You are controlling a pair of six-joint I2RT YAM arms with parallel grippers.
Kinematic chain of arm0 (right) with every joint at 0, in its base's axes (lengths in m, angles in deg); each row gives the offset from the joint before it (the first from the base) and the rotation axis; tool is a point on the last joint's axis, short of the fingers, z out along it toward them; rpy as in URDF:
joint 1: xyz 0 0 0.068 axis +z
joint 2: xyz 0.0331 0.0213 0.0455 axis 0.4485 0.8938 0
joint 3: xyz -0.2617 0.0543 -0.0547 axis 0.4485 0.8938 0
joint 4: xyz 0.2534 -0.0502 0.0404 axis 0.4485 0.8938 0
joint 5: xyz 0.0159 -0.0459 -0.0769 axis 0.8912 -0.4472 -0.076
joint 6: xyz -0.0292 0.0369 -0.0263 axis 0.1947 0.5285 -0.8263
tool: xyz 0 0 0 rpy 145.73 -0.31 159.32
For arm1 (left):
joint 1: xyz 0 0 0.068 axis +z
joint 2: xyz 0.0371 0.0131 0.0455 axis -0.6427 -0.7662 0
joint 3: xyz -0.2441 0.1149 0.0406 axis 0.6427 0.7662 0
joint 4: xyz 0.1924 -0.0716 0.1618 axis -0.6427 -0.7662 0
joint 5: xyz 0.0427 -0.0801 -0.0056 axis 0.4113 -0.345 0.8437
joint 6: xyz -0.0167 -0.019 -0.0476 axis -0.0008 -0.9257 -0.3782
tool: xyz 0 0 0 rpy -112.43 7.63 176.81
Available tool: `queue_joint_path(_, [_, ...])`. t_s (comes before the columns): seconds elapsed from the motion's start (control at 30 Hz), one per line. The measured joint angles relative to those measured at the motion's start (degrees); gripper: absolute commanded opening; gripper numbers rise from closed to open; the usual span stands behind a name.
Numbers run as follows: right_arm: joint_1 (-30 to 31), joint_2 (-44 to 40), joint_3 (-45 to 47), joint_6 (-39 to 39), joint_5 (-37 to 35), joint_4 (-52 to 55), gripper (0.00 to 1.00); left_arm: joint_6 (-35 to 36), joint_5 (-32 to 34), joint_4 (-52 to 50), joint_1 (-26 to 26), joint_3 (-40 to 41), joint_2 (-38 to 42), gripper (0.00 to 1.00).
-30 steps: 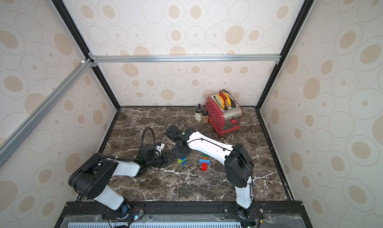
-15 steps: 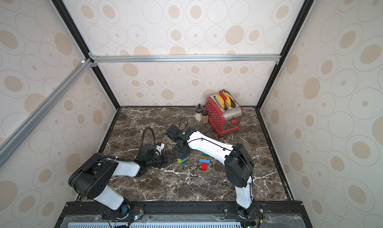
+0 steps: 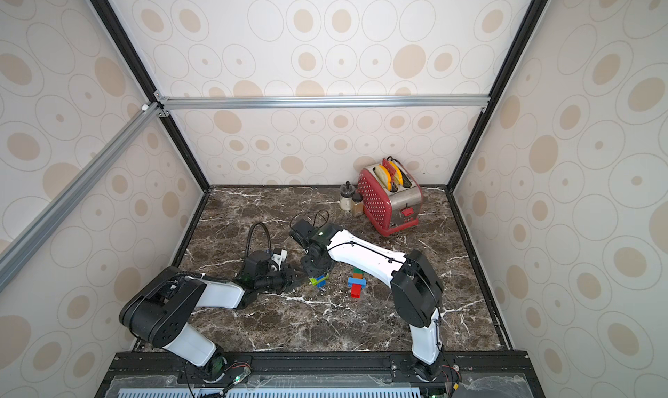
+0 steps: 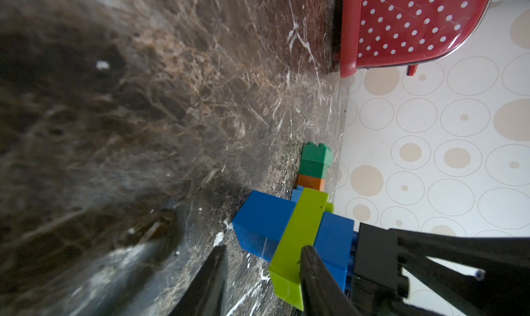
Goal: Assemble the letter f with lego
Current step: Assemble the lego brick with the lego brick.
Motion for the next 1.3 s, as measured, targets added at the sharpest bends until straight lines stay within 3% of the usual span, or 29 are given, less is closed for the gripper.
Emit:
queue_joint_path(0.67, [0.00,-1.22,2.91,1.53,0.24,-2.86,0.32,0.61,0.20,-3.28,0.00,-0.24,1.62,0.46])
queue_joint_path(0.87, [0.00,-1.22,2.78,1.49,0.22,-2.67,0.33,3.74,2.14,-12.00,0.00,-2.14,7.78,0.59])
queue_joint_path(1.13, [0.00,-1.09,2.47,1.29,0.17,-2.34,0.36,8.59,7.48,-26.10,-0.04,-5.38,17.57,0.85])
queue_joint_path(1.3, [-0.04,-0.74,1.84,1.05,0.04,-1.68,0.39,11.78,12.94,-37.64,0.68,-8.81,22.84,0.91])
